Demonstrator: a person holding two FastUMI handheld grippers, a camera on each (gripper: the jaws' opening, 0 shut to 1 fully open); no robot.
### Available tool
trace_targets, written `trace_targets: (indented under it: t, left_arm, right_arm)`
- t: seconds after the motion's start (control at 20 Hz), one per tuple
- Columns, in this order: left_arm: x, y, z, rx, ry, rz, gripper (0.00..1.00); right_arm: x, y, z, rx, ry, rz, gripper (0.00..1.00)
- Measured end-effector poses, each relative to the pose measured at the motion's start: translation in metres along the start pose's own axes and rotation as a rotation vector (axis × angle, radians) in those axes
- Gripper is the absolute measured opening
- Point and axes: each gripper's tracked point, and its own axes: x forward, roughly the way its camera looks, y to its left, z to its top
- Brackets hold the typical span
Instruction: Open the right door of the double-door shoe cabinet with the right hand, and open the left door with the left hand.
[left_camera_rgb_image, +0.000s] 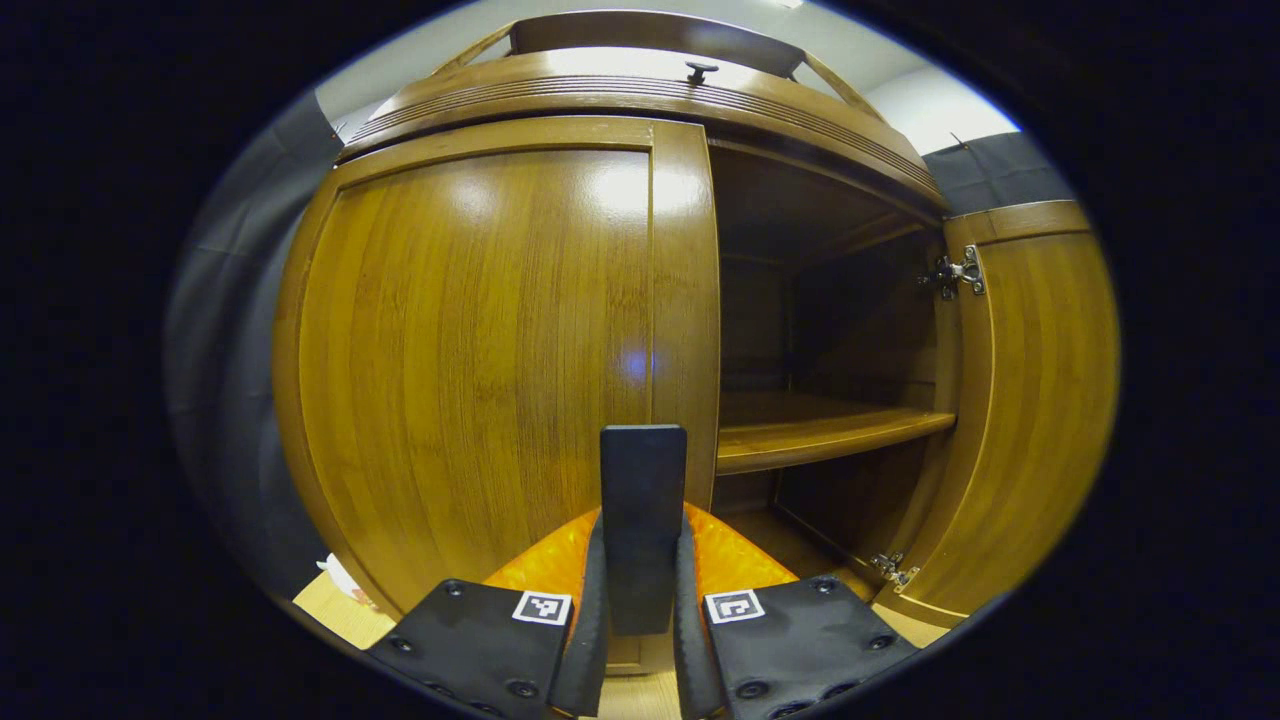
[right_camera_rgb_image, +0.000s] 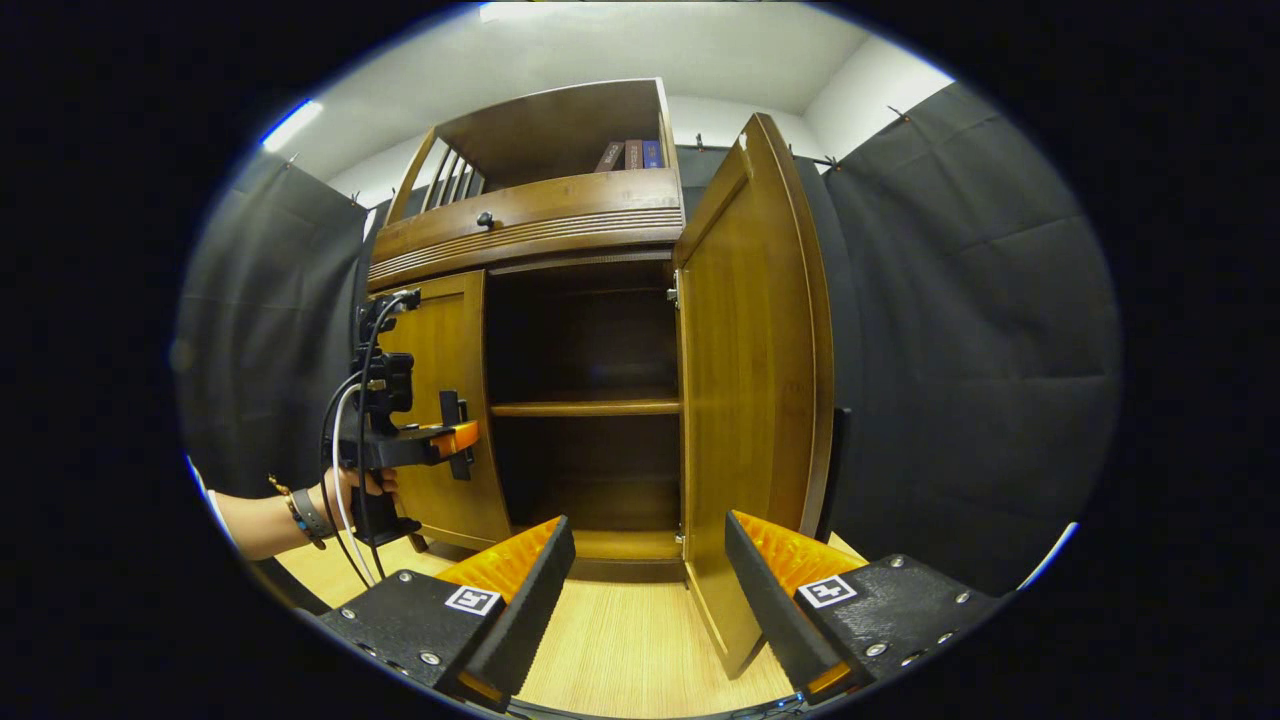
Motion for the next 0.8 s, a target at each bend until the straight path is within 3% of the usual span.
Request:
trace_targets:
  t: [0.05, 0.2, 0.5, 0.55, 0.6, 0.65, 0.75, 0.8]
  left_arm:
    - [-0.005, 0.000, 0.001, -0.002, -0.009, -0.001, 0.36]
    - [-0.034, 0.001, 0.003, 0.000, -0.034, -0.033, 0.33]
    - [-0.096, 0.017, 0.003, -0.012, -0.007, -0.061, 0.36]
    - [-0.106, 0.020, 0.004, -0.009, -0.003, -0.062, 0.36]
    - [-0.116, 0.024, 0.004, -0.012, 0.002, -0.063, 0.36]
    - [-0.128, 0.031, 0.006, -0.015, 0.004, -0.060, 0.36]
    - [-0.146, 0.044, 0.007, -0.014, 0.004, -0.043, 0.36]
    - [-0.154, 0.050, 0.007, -0.007, -0.006, -0.029, 0.32]
  right_arm:
    - [0.000, 0.002, -0.001, -0.002, 0.001, 0.001, 0.93]
    - [-0.002, 0.007, -0.007, -0.014, 0.008, 0.008, 0.93]
    - [0.001, 0.018, -0.011, -0.031, 0.021, 0.032, 0.93]
    - [0.004, 0.020, -0.011, -0.027, 0.017, 0.040, 0.99]
    - [0.007, 0.022, -0.011, -0.028, 0.014, 0.043, 0.86]
    - [0.010, 0.023, -0.010, -0.030, 0.012, 0.047, 0.93]
    - [0.016, 0.026, -0.012, -0.023, 0.011, 0.055, 0.93]
    - [0.016, 0.028, -0.013, -0.016, 0.012, 0.061, 0.99]
